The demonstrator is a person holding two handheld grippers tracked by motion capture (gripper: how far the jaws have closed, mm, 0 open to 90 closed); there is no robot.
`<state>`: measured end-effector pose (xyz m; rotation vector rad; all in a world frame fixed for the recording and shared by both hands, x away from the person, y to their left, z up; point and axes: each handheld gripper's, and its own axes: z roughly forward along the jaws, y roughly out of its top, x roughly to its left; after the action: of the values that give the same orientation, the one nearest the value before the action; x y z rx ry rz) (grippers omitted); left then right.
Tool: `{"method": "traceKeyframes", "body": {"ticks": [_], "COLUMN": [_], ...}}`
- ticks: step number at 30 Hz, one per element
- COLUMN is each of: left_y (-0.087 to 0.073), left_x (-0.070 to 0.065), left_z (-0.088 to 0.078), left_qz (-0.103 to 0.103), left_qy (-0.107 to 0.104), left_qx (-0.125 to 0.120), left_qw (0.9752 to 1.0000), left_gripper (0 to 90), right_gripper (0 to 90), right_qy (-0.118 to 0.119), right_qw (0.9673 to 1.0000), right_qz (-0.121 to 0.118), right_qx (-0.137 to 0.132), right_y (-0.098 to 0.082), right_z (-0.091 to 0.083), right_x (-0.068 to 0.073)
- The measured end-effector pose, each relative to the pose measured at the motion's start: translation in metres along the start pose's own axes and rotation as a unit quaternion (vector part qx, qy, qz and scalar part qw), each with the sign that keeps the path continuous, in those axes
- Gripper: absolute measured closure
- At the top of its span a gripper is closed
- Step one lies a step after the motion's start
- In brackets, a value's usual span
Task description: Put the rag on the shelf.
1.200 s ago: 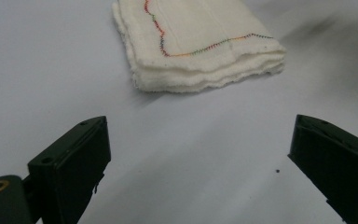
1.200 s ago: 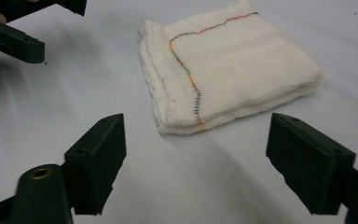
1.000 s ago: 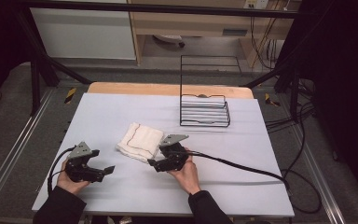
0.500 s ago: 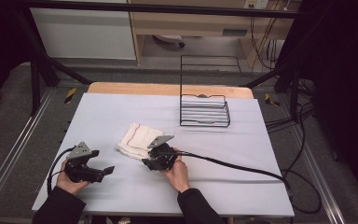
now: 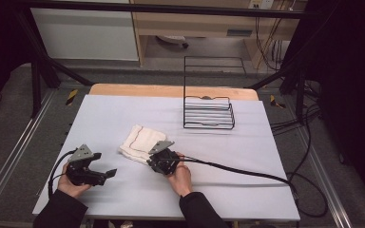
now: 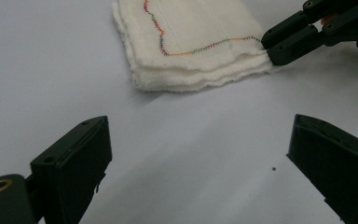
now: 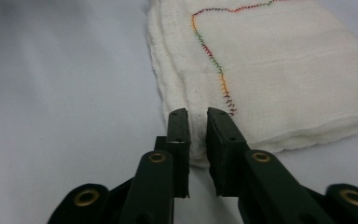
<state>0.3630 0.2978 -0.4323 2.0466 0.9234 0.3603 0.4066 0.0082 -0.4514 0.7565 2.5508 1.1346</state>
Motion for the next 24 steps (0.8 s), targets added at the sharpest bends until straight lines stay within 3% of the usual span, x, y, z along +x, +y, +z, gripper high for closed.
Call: {"method": "traceKeyframes", "body": {"ticks": [8, 16, 24], "left_y": [0.0, 0.0, 0.007], "left_x": [0.001, 0.002, -0.003], "left_z": [-0.001, -0.002, 0.001], "left_qz": [-0.001, -0.006, -0.027], "left_qy": [0.0, 0.001, 0.003], "left_qx": [-0.001, -0.003, -0.001], "left_qw": [1.0, 1.0, 0.9996], "left_gripper": [5.8, 6.0, 8.9], "right_gripper": [85.7, 85.9, 85.6], "right_qy": [-0.007, 0.024, 0.041], "right_qw": [0.9999, 0.9995, 0.9986], "right_qz": [0.008, 0.012, 0.011], "right_qx": [0.004, 0.019, 0.033], "right_y": [0.002, 0.003, -0.018], "right_z": [-0.003, -0.022, -0.047], "right_x": [0.0, -0.003, -0.011]}}
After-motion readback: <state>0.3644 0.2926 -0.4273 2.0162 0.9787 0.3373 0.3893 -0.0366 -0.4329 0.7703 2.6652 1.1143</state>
